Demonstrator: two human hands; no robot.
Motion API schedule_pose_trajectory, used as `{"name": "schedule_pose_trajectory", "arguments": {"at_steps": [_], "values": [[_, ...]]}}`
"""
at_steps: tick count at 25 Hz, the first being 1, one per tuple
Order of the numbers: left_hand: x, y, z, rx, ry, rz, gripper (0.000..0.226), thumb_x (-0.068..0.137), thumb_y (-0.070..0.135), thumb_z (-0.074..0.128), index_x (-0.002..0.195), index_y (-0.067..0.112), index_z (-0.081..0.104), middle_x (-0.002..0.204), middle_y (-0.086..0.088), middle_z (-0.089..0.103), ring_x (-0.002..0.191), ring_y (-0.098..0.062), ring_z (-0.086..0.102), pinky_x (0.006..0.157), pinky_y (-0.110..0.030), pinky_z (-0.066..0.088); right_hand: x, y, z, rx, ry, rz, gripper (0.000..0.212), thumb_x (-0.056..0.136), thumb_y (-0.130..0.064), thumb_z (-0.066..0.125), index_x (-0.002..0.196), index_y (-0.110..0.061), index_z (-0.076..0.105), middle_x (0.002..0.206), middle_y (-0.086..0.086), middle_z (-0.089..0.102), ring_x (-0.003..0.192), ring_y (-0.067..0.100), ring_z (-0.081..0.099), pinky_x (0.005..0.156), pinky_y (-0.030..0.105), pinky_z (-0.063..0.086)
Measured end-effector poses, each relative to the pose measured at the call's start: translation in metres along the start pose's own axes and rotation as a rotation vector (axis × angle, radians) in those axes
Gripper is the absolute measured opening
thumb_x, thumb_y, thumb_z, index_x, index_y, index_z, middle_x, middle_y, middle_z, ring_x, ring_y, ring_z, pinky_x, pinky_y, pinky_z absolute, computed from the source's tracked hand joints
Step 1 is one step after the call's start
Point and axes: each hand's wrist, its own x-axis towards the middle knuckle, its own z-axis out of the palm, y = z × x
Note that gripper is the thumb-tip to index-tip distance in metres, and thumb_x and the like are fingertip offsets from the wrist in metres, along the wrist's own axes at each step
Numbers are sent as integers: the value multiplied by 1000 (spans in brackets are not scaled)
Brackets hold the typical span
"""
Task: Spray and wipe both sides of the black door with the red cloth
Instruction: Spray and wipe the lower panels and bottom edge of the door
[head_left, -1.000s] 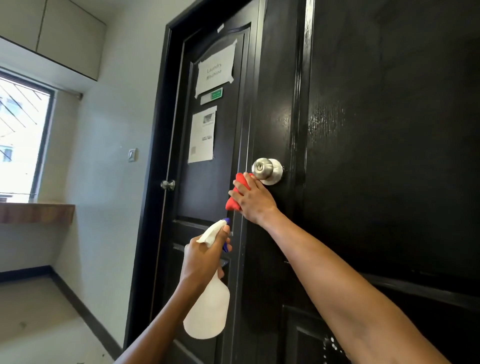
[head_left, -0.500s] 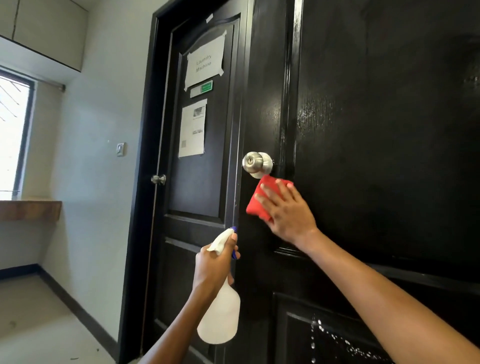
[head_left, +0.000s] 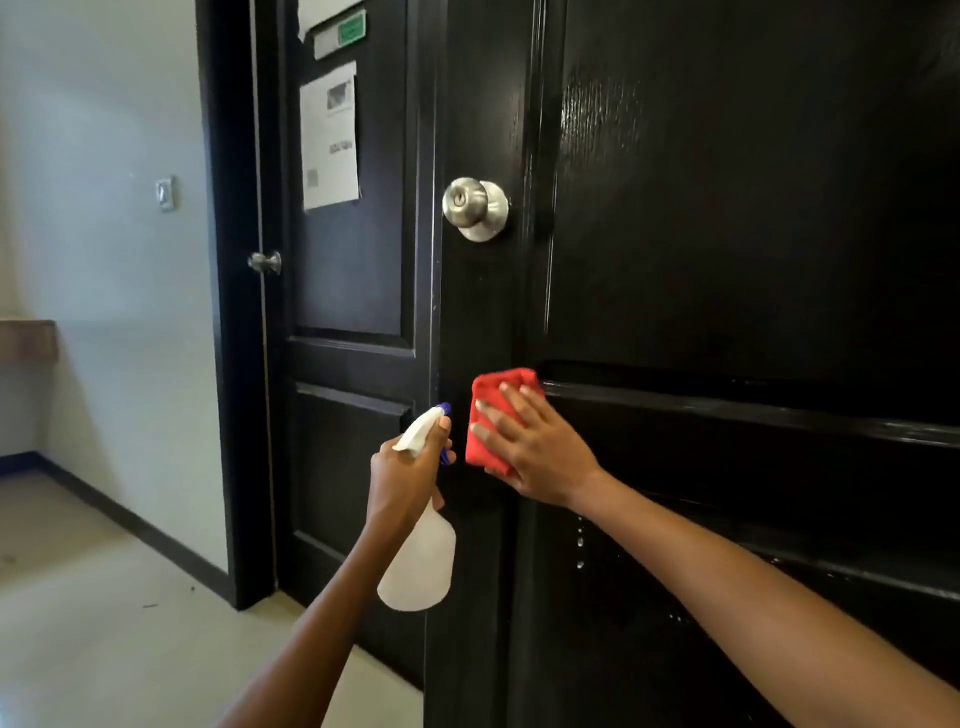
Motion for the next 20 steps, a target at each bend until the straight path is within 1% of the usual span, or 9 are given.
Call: {"name": "schedule_pose_trajectory", "arguments": {"at_steps": [2, 3, 5, 7, 9, 12, 14, 16, 20], "values": [[-9, -13, 3, -10, -11, -23, 43, 92, 56, 60, 101, 15, 71, 80, -5, 75, 47, -21, 64, 47, -27, 55, -26, -14, 13, -30, -79, -104, 75, 90, -49, 69, 154, -21, 40, 162, 14, 36, 150, 43, 29, 125, 57, 18], [-15, -17, 5, -16, -25, -25, 42, 91, 55, 61, 101, 16, 70, 79, -5, 75, 47, -20, 64, 47, -26, 55, -35, -14, 13, -54, -100, -120, 77, 89, -47, 71, 154, -21, 40, 162, 13, 36, 151, 43, 29, 125, 57, 18], [-24, -22, 9, -32, -50, -21, 38, 92, 53, 61, 101, 17, 70, 79, -4, 75, 46, -20, 63, 48, -29, 55, -47, -5, 2, -107, -72, -80, 75, 89, -43, 71, 154, -23, 41, 164, 10, 34, 152, 41, 28, 125, 56, 19], [-32, -24, 16, -55, -77, -30, 35, 92, 51, 62, 100, 19, 70, 81, -2, 76, 46, -22, 62, 49, -31, 55, -72, 12, -17, -107, 14, 87, 67, 92, -40, 64, 154, -25, 44, 166, 6, 33, 152, 39, 28, 126, 55, 19], [-37, -22, 22, -74, -112, -45, 35, 92, 51, 62, 101, 18, 70, 83, -1, 76, 46, -20, 62, 49, -30, 55, -120, 26, -34, -105, 117, 294, 65, 94, -39, 61, 155, -26, 43, 167, 3, 30, 154, 38, 25, 125, 55, 20], [-40, -21, 26, -81, -141, -52, 38, 92, 52, 61, 102, 16, 71, 85, -2, 76, 47, -19, 62, 49, -27, 54, -185, 21, -41, -117, 205, 575, 77, 91, -35, 72, 159, -22, 36, 169, 8, 24, 156, 41, 16, 124, 61, 16], [-40, -24, 22, -82, -130, -53, 39, 92, 51, 62, 104, 15, 71, 85, -2, 76, 46, -17, 62, 47, -25, 53, -179, 9, -31, -90, 193, 687, 87, 86, -35, 77, 160, -20, 34, 169, 12, 21, 156, 44, 10, 124, 64, 9], [-41, -33, 16, -72, -101, -53, 38, 93, 50, 62, 105, 14, 71, 84, -1, 75, 46, -17, 62, 45, -24, 52, -148, -2, -19, -48, 184, 664, 88, 86, -35, 77, 160, -20, 33, 169, 12, 21, 155, 46, 8, 124, 64, 6], [-43, -62, 7, -32, -28, -88, 41, 93, 48, 62, 109, 12, 70, 81, 0, 73, 46, -15, 62, 45, -23, 53, -85, -23, 8, -27, 166, 416, 83, 88, -29, 74, 160, -21, 33, 169, 10, 24, 155, 45, 13, 124, 63, 11]]}}
